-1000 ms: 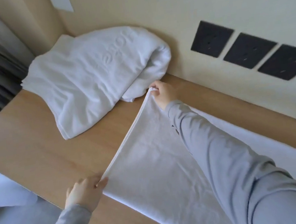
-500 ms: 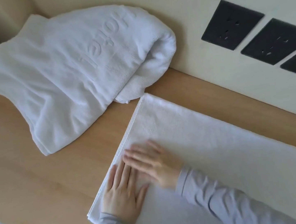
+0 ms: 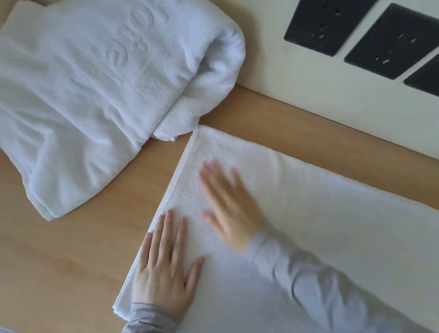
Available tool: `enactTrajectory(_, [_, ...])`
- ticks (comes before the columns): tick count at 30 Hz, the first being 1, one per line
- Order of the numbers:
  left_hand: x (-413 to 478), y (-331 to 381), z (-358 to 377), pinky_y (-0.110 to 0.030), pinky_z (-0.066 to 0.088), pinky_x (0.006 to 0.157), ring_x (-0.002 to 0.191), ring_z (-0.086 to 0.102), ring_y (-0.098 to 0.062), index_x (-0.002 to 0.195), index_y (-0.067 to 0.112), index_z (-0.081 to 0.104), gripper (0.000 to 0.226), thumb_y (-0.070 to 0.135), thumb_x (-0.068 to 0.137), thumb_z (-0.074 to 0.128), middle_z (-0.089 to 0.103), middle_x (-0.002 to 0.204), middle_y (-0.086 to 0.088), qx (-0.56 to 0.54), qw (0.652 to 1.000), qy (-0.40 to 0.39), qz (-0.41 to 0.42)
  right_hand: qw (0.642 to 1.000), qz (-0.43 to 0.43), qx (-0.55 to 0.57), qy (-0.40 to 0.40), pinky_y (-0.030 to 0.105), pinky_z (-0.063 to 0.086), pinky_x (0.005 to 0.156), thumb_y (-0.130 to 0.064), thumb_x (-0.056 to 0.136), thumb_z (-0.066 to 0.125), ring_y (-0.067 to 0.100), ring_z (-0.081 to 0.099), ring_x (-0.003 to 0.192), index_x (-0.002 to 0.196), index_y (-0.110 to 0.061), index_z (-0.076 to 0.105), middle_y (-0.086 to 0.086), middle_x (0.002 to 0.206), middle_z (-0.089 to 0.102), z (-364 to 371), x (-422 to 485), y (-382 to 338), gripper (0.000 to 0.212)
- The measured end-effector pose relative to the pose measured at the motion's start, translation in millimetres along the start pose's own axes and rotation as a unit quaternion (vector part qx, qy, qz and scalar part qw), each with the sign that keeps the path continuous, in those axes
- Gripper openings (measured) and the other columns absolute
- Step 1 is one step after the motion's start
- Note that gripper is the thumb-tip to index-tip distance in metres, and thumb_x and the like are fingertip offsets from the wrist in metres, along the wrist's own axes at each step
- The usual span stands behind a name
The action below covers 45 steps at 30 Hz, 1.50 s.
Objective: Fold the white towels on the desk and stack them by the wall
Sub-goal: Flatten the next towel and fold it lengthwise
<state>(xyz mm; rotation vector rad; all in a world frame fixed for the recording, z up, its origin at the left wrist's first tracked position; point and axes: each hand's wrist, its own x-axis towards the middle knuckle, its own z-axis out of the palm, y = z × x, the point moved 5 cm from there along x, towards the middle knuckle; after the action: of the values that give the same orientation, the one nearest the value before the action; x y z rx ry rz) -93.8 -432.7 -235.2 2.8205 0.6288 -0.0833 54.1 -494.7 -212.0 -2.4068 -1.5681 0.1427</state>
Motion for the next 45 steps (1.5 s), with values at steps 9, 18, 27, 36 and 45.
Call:
enactTrajectory(9, [-1,1,-1,-0.042,0.016,0.117,0.145,0.014,-0.022,0.149,0.013,0.021,0.071,0.054,0.092,0.028,0.016,0.157,-0.011,0.023,1.0,0.014,0.004,0.992,-0.085,-0.045,-0.088,0.05,0.026,0.112,-0.033,0.095,0.041,0.024,0.027,0.141,0.142,-0.009,0.035,0.008,0.15,0.033,-6,-90,63,0.054])
enactTrajectory(18, [-9,17,-7,-0.047,0.011,0.118,0.144,0.012,-0.03,0.147,0.002,0.023,0.068,0.045,0.094,0.025,0.017,0.155,-0.017,0.036,0.997,0.039,-0.048,0.962,0.243,-0.114,-0.044,0.05,-0.004,0.117,-0.039,0.095,0.015,0.027,0.003,0.146,0.147,-0.002,0.012,0.014,0.157,0.007,-38,-91,177,0.064])
enactTrajectory(27, [-32,142,26,-0.048,0.022,0.114,0.14,0.025,-0.03,0.143,0.0,0.032,0.068,0.048,0.097,0.016,0.028,0.151,-0.016,-0.01,1.0,0.025,-0.008,0.998,-0.022,-0.033,-0.041,0.049,0.024,0.114,-0.027,0.095,0.041,0.025,0.029,0.14,0.137,-0.001,0.042,0.012,0.147,0.038,-5,-185,30,0.049])
enactTrajectory(36, [-31,137,42,-0.042,0.01,0.119,0.145,0.014,-0.021,0.149,0.008,0.018,0.073,0.055,0.094,0.024,0.016,0.157,-0.008,0.035,0.999,0.033,-0.019,0.959,0.257,-0.104,-0.062,0.052,0.015,0.115,-0.044,0.093,0.018,0.028,0.022,0.142,0.145,-0.004,0.025,0.013,0.153,0.026,-70,-248,264,0.066])
enactTrajectory(45, [-34,182,32,-0.049,0.014,0.117,0.144,0.017,-0.029,0.147,0.0,0.021,0.068,0.045,0.096,0.022,0.02,0.155,-0.016,0.012,0.999,0.035,-0.014,0.979,0.198,-0.024,0.041,0.056,0.019,0.112,-0.025,0.091,0.032,0.037,0.024,0.139,0.14,0.003,0.032,0.021,0.149,0.03,-55,-250,151,0.057])
